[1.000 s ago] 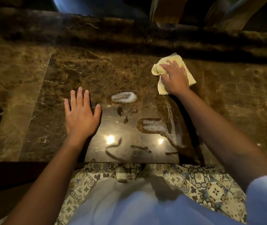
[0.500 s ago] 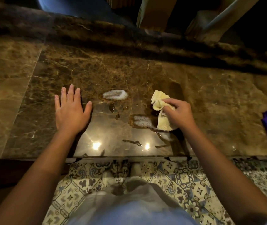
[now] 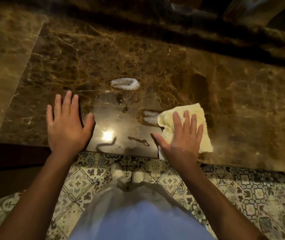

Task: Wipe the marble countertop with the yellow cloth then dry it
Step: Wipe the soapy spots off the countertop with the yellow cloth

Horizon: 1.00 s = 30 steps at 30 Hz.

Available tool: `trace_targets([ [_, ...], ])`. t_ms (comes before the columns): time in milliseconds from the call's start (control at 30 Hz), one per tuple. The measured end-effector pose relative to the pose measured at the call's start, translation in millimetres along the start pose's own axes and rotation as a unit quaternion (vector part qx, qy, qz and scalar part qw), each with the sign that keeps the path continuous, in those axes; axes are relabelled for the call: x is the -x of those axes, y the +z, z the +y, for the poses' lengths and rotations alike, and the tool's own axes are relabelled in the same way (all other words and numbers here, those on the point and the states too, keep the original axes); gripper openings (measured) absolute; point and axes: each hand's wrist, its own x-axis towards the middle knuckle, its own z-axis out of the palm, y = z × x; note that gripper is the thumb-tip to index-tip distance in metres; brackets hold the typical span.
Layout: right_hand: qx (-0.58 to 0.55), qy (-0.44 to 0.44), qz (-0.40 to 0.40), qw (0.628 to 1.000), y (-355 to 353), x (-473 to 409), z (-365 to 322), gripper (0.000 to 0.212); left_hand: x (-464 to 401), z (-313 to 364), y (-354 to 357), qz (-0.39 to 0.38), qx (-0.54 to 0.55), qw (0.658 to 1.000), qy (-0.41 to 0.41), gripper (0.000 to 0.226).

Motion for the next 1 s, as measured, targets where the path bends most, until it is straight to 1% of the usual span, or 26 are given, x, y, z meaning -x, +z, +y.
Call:
trace_targets([
  [167,0.012,-0.003,-0.002,1.0,-2.8,-54.5,-18.5,0.091,0.1,-0.4,0.9,0.011,-0.004,1.0,-0.006,0.077],
  [367,-0.011,-0.014,0.002,1.0,-10.0,-140.2,-36.1,0.071,-1.3,-2.0,2.8,0.021,-0.009,1.0,-0.009,0.074],
  [467,-0.026,-0.035,0.0,0.999,-14.1,-155.0,-34.2,0.061,0.1,-1.0,1.4,0.019,-0.006,1.0,-0.007,0.072],
  [567,-0.057,-0.061,0.003,0.997,-16.8,-129.0,-20.7,0.056,1.3,0.1,-1.3,0.013,-0.009,1.0,-0.001,0.074],
  [733,-0.088,-0.075,0.044,0.992,-7.0,-41.0,25.2,0.046,1.6,-2.3,-1.3,0.001,-0.002,1.0,0.011,0.074],
  [867,-0.141,-0.006,0.079,0.987,-14.5,-17.9,64.2,0.038,1.8,-3.0,-2.5,-0.001,0.003,1.0,0.021,0.076],
  [933,-0.156,0.024,0.099,0.982,-14.0,1.1,68.9,0.037,2.3,-3.0,-3.4,-0.006,0.006,1.0,0.027,0.078],
  [1000,-0.156,0.052,0.124,0.978,-6.1,28.3,59.6,0.039,2.0,-5.6,-4.1,-0.009,0.004,0.999,0.038,0.078],
])
